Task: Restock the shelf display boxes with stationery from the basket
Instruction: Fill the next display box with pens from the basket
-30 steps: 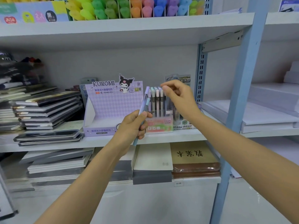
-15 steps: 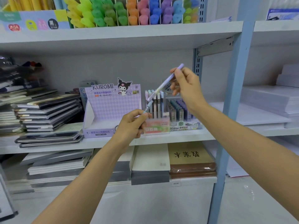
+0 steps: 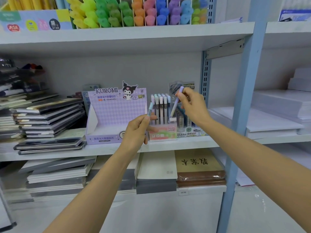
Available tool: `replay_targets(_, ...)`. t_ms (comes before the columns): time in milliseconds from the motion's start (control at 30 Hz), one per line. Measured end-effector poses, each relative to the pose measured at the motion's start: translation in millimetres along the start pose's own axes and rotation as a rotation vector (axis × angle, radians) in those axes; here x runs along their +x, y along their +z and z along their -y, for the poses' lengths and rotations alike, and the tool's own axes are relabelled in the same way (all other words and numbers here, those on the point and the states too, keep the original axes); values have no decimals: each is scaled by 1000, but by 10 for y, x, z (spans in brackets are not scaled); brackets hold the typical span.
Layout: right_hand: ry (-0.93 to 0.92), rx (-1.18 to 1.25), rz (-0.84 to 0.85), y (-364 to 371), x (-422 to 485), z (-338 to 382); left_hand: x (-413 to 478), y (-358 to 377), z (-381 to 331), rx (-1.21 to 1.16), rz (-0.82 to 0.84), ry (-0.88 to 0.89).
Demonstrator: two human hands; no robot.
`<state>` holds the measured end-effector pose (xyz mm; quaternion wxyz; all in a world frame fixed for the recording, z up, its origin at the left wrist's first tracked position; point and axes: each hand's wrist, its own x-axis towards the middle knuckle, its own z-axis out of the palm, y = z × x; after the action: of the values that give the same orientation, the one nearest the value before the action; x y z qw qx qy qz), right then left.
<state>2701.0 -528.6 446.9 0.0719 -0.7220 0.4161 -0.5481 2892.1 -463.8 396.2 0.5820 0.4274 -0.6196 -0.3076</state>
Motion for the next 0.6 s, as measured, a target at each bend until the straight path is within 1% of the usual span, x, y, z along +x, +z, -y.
replay_targets(67, -14, -79, 83, 31, -6, -5, 19, -1, 24, 6, -1, 1)
replay_targets(200, -37, -126, 153, 25, 47, 23, 34, -23, 47, -7, 3, -1)
replay_targets(400, -19, -113, 117, 91, 106, 73, 36, -30, 28, -26, 18, -9)
replay_targets(500, -6, -116, 149, 72, 133, 47, 34, -37, 17, -32, 27, -19)
replay_targets(600, 34, -65, 183, 17, 161, 2, 35, -48, 14, -28, 32, -33)
